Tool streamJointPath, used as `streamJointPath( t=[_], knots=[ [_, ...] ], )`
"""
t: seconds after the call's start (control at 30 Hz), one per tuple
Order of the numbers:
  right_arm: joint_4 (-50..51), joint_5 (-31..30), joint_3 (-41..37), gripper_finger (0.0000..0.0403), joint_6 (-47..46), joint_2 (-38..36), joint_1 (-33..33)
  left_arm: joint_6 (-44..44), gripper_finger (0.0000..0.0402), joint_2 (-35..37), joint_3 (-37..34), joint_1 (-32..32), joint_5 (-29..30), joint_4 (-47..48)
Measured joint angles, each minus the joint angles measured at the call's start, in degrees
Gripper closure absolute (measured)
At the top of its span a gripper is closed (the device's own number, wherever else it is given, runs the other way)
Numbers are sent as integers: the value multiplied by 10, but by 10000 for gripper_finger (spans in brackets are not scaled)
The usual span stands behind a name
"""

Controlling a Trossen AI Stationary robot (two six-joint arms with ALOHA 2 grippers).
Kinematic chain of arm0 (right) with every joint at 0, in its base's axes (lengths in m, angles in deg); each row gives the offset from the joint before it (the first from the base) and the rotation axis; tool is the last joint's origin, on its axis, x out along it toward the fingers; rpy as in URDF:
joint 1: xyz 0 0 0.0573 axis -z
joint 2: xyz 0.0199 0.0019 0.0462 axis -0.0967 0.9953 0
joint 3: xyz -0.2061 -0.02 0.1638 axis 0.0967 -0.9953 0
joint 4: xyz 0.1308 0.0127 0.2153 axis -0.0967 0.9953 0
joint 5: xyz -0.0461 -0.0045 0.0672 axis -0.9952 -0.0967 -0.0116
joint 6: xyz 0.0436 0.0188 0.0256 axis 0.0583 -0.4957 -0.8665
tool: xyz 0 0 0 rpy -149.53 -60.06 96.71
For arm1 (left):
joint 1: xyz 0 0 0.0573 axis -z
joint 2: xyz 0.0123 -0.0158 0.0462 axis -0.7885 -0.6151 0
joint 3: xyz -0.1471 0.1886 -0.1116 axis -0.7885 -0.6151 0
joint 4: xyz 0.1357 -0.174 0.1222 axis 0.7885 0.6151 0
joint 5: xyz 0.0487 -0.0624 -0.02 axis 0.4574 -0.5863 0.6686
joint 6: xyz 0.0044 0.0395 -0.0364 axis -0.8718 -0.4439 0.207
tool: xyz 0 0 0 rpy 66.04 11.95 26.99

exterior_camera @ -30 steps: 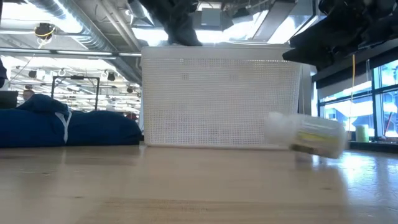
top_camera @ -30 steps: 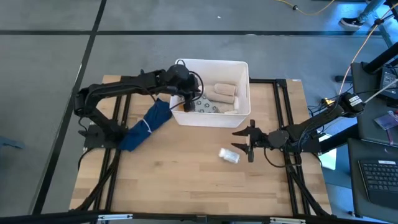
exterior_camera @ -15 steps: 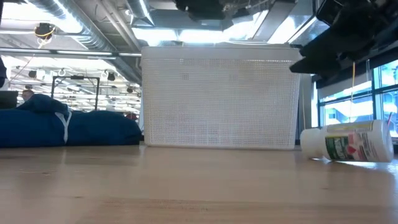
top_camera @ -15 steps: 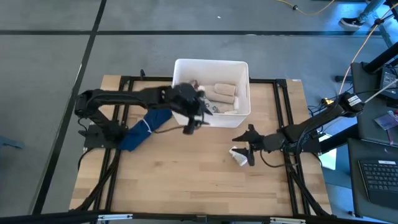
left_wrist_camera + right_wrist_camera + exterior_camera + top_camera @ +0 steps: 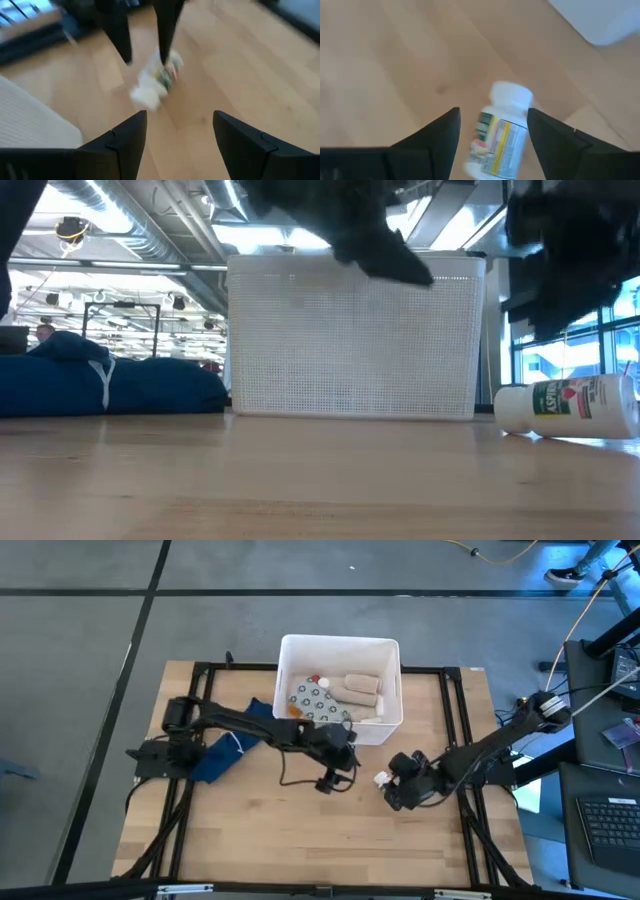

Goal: Pick & place medical supplies in basket/bin
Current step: Put the white and green pill bottle into the white bin

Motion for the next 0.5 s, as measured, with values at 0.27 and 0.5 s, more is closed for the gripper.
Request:
streamJointPath(
  t=[0.27,0.5],
  knots=[
    [-2,36,0,171,14,92,52,-1,183,-44,0,5,56,81],
    [-22,91,1,171,67,119,96,28,185,-53,0,7,74,154]
  ],
)
